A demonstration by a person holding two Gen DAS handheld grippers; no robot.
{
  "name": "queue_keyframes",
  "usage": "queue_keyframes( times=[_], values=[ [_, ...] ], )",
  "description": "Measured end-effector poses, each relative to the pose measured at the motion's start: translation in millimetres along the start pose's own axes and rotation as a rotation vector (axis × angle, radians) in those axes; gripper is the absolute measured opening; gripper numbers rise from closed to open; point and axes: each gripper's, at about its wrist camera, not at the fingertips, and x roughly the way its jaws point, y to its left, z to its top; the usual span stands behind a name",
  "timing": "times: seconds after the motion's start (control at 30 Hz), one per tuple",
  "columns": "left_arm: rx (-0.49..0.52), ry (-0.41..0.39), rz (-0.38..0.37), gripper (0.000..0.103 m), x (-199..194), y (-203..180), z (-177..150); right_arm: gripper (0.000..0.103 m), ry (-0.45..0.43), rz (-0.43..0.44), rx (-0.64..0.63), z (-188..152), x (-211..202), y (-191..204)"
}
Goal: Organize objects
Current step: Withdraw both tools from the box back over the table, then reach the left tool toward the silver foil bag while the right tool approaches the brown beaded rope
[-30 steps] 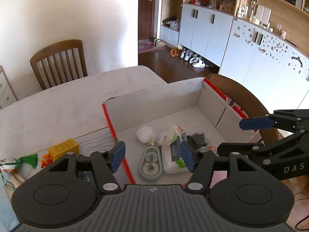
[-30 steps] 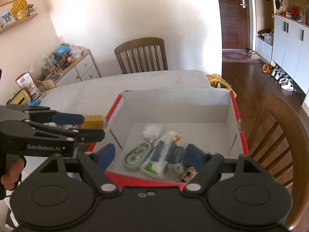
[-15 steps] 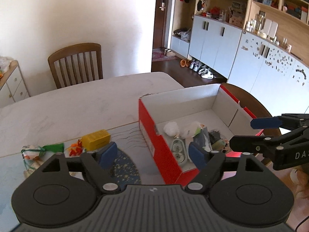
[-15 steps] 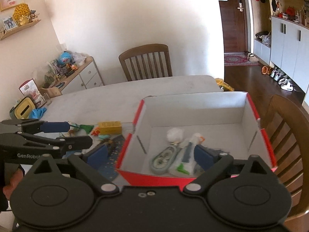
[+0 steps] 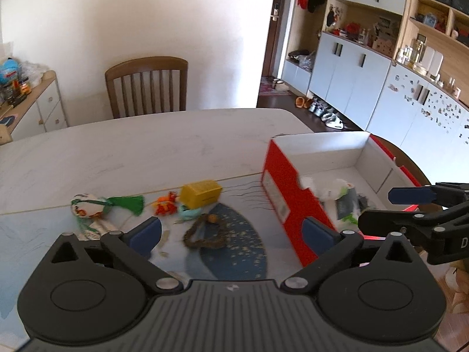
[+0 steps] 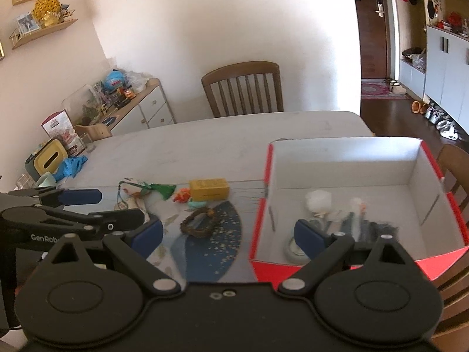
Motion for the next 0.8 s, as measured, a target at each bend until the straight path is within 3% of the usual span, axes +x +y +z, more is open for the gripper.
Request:
queue_keyframes(
  times=[0.33,0.8],
  values=[
    [-0.02,0.022,0.019,0.103,2.9,45.2,-13.0,0.096,0.015,0.005,-0.017,2.4,21.7,33.9],
    [-0.108,-0.011,0.092,0.103,8.9,108.9,-16.0,0.096,0.061,-0.01,-0.043,11.8,69.9,66.0]
  ],
)
